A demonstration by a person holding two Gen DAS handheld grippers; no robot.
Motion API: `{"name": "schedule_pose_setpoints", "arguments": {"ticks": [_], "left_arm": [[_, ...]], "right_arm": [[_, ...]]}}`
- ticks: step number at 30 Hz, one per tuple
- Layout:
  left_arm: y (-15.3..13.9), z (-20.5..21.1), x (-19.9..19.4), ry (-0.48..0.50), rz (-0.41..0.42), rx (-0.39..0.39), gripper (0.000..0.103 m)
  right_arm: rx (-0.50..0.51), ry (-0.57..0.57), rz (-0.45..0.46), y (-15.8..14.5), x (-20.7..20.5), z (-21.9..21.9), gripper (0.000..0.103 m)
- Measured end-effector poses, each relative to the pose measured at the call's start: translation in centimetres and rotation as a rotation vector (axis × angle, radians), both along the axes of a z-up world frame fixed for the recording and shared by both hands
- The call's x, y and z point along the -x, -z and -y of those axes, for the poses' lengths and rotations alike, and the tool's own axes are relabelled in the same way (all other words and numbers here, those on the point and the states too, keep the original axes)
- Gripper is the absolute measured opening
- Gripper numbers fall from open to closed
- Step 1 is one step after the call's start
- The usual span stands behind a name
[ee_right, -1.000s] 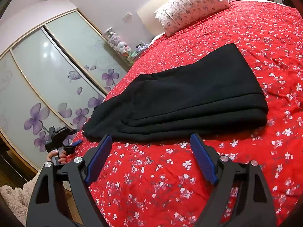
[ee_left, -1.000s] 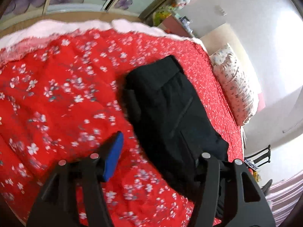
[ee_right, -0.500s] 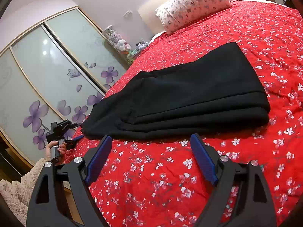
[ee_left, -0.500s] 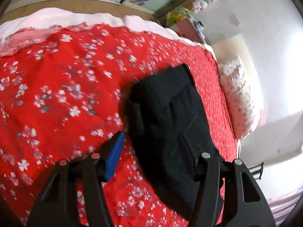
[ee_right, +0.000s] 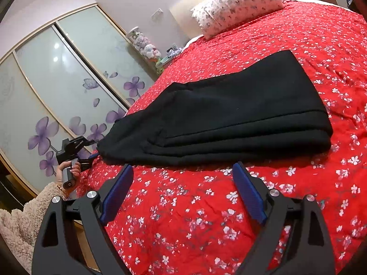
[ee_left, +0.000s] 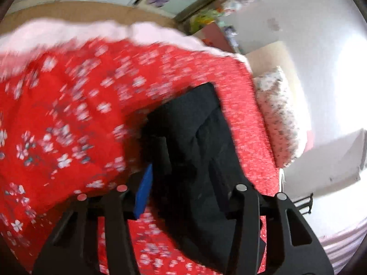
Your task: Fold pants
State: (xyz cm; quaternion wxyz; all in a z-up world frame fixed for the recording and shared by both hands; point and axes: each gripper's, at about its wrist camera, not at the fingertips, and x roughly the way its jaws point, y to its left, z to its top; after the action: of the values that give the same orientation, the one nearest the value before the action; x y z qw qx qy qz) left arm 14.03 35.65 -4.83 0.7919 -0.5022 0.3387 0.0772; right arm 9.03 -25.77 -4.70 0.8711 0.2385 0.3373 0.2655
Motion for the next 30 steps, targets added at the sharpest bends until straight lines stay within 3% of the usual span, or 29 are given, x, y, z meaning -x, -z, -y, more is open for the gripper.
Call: {"name": "schedule_pose_setpoints", "arguments": {"ticks": [2, 5, 9, 10, 12, 16, 20, 22, 30], "left_arm": [[1.2, -0.3, -0.2, -0.005, -0.017, 0.034, 0.038], [1.2, 0.3, -0.7, -0.010, -0.038, -0.015, 0.039], [0.3, 1.8, -2.4, -0.001, -0.050, -0.067, 0.067], [0.2, 2.1, -2.6, 0.000, -0.058, -0.082, 0.066], [0.0, 2.5, -3.0, -0.021, -0.081, -0.105, 0.055], [0.6, 1.9, -2.2, -0.062, -0.081, -0.074, 0.034], [0.1, 1.9, -1.7, -0.057, -0.075, -0.082, 0.025], [-0.8, 2.3, -1.9, -0.052, -0.072, -0.119, 0.021], [-8.1, 6.9, -3.3, 0.085, 0.004, -0.418, 0.018]], "right_arm": [[0.003, -0.001, 0.001, 0.0, 0.0, -0.1, 0.090], [0.002, -0.002, 0.001, 0.0, 0.1, -0.1, 0.090], [0.002, -0.002, 0.001, 0.0, 0.1, -0.1, 0.090], [0.002, -0.002, 0.001, 0.0, 0.1, -0.1, 0.091], [0.003, -0.002, 0.001, 0.0, 0.1, -0.1, 0.091], [0.001, -0.005, 0.001, 0.0, 0.1, -0.1, 0.091], [0.000, -0.015, 0.002, 0.0, 0.2, -0.3, 0.091], [0.000, -0.017, 0.002, -0.1, 0.3, -0.4, 0.091], [-0.017, -0.027, 0.003, -0.1, 0.2, -0.7, 0.091]]}}
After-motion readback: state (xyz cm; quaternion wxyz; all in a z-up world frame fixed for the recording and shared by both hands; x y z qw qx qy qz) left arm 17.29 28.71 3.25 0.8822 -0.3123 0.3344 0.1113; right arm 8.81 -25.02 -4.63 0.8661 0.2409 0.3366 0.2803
